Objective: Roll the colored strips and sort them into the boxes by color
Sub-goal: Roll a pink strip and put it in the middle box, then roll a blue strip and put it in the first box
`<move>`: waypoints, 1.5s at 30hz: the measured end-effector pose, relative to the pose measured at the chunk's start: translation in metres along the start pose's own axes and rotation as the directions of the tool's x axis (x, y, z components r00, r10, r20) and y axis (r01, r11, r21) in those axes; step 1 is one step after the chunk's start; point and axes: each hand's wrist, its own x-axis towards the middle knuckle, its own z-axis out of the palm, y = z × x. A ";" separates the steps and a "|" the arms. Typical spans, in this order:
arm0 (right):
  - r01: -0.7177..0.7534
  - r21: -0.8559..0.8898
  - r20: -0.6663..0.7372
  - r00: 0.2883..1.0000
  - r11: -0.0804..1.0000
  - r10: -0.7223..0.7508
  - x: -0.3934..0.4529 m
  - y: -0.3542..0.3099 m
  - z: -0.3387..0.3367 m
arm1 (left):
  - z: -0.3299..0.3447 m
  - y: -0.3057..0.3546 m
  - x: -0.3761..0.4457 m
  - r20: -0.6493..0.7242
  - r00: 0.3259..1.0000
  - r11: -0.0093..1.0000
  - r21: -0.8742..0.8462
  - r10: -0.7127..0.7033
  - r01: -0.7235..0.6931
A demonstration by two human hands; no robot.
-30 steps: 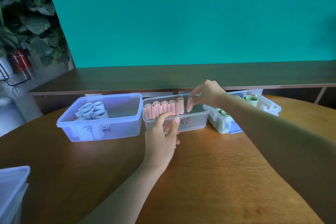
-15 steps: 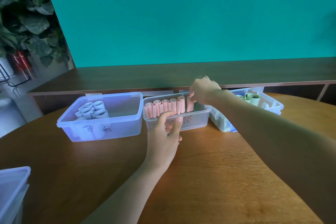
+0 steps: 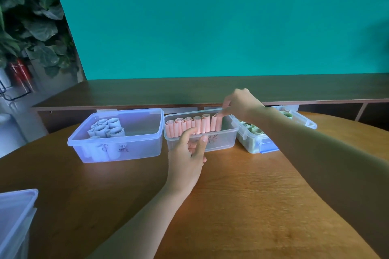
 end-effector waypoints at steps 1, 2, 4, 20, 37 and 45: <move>0.005 0.014 -0.015 1.000 1.000 -0.005 -0.008 0.004 -0.005 | 0.000 0.003 -0.002 -0.007 1.000 1.000 0.016 0.011 -0.011; 0.013 0.029 -0.040 0.999 0.999 -0.012 -0.016 0.008 -0.010 | 0.000 0.006 -0.004 -0.011 1.000 0.999 0.032 0.028 -0.028; 0.020 0.059 -0.102 0.995 0.998 -0.014 -0.038 0.018 -0.020 | 0.000 0.013 -0.011 -0.001 0.996 0.995 0.061 0.085 -0.084; -0.171 0.185 -0.244 0.946 0.968 0.214 -0.291 0.115 -0.034 | 0.098 0.087 -0.115 0.334 0.941 0.998 0.009 0.056 -0.062; -0.439 0.373 -0.275 0.789 0.817 0.549 -0.354 0.194 -0.024 | 0.222 0.131 -0.122 0.387 0.900 0.977 -0.001 0.199 -0.215; -0.283 0.455 -0.089 0.929 0.844 0.359 -0.381 0.209 -0.046 | 0.213 0.143 -0.148 0.469 0.809 0.926 -0.054 0.354 -0.374</move>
